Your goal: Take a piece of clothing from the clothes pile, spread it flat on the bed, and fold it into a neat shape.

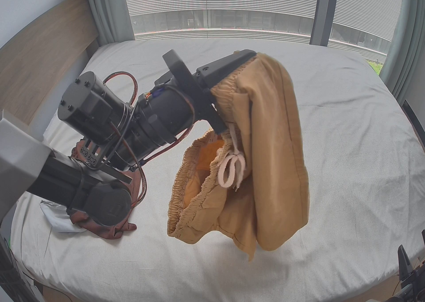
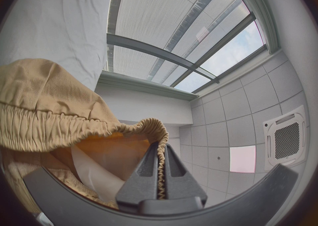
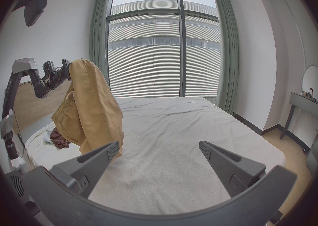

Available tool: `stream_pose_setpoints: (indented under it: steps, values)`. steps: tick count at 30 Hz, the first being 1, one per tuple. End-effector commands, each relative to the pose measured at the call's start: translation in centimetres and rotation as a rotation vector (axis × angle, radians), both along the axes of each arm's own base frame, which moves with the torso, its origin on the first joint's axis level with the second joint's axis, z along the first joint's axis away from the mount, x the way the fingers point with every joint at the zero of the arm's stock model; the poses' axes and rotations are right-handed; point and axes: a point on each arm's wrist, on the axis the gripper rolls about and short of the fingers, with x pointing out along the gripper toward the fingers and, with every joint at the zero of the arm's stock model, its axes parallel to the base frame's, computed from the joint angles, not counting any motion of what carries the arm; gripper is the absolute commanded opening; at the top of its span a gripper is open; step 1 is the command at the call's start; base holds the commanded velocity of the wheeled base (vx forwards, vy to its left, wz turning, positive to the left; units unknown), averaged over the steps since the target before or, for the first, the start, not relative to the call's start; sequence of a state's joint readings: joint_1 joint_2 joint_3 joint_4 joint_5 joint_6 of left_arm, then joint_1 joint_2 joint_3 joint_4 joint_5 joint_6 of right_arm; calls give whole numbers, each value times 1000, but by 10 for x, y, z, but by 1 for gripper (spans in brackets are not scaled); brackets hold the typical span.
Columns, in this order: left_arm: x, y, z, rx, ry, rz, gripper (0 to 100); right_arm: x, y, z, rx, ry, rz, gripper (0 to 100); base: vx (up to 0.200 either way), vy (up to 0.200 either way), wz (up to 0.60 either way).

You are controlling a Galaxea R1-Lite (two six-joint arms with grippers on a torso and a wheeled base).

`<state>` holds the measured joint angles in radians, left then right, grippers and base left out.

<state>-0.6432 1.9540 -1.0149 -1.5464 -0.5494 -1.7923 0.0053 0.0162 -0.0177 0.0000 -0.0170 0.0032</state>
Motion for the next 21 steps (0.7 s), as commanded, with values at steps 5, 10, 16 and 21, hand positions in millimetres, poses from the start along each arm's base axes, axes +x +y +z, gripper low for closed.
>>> stream_pose_setpoints:
  steps: [5, 10, 16, 21]
  values:
    - [-4, -26, 6, -35, -31, -53, 0, 0, 0, -5, 0, 3, 1, 100, 0, 0, 0]
    - [-1, -35, -2, -34, -13, -49, 0, 0, 0, -5, 0, 3, 1, 100, 0, 0, 0]
    - [12, -39, -12, -52, -5, 60, 0, 0, 0, -5, 0, 3, 1, 100, 0, 0, 0]
    - [25, -22, -22, -25, -2, 171, 0, 0, 0, -5, 0, 5, 1, 100, 0, 0, 0]
